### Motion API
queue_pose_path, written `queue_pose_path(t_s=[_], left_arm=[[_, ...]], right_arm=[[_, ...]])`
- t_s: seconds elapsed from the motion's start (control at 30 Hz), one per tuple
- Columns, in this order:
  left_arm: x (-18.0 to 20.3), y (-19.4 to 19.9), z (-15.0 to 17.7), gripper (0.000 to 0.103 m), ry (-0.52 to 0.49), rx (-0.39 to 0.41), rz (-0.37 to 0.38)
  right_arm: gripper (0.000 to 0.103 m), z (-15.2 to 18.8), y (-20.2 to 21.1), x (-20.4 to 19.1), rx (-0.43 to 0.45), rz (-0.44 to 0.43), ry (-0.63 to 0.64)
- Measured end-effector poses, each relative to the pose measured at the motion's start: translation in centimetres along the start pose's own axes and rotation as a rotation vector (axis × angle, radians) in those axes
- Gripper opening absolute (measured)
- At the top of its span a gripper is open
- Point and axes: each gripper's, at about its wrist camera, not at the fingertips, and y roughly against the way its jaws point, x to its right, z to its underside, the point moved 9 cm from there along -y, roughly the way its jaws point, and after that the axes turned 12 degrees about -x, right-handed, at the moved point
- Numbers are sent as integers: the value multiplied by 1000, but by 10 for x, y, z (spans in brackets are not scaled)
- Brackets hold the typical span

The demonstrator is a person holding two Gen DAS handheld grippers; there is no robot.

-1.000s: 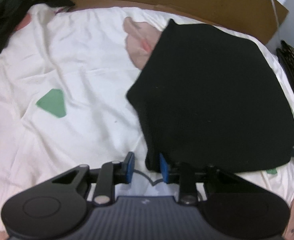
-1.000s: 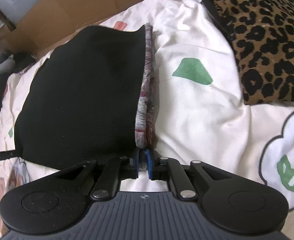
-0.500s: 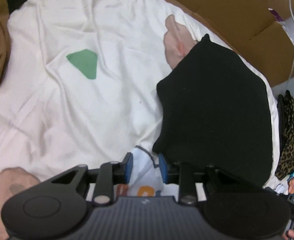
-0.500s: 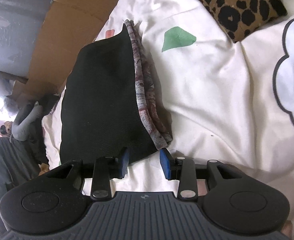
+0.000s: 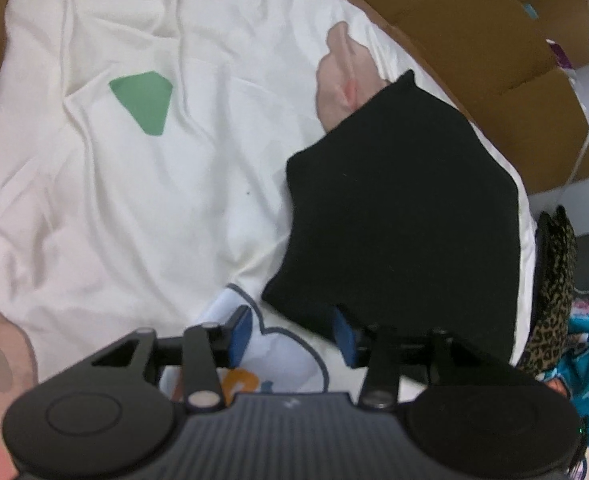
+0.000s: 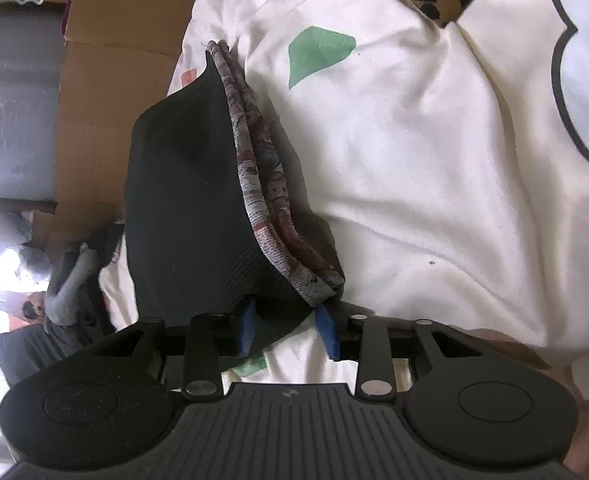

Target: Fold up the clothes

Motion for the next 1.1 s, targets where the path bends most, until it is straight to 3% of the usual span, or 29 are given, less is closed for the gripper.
queue_pose_path(t_s=[0.03,0.23,0.57,0.7,0.9,0.97,1.03,1.1], left_arm=[[-1,-1,-2,46,11,5,9],[-10,-7,-5,42,71,2,71],[-13,-18,-9,42,56,-9,200],[-12,-16,-12,36,28,-9,236],[-5,-12,-15,35,-15,-18,299],[-2,-13,-16,35,-21,-27,317],[0,-16,-17,36,-37,-39,315],[0,-19,-17,36,-52,-45,299]], right_arm=[[24,1,0,0,5,10,-7],[13,-3,1,-13,25,-2,-6],[11,-7,4,-26,41,-46,-14],[11,-6,9,-17,38,-55,-26],[15,-5,7,0,25,-122,-108],[20,-4,4,3,24,-119,-114],[32,-3,-1,4,22,-110,-111],[34,-2,-5,4,13,-110,-101]])
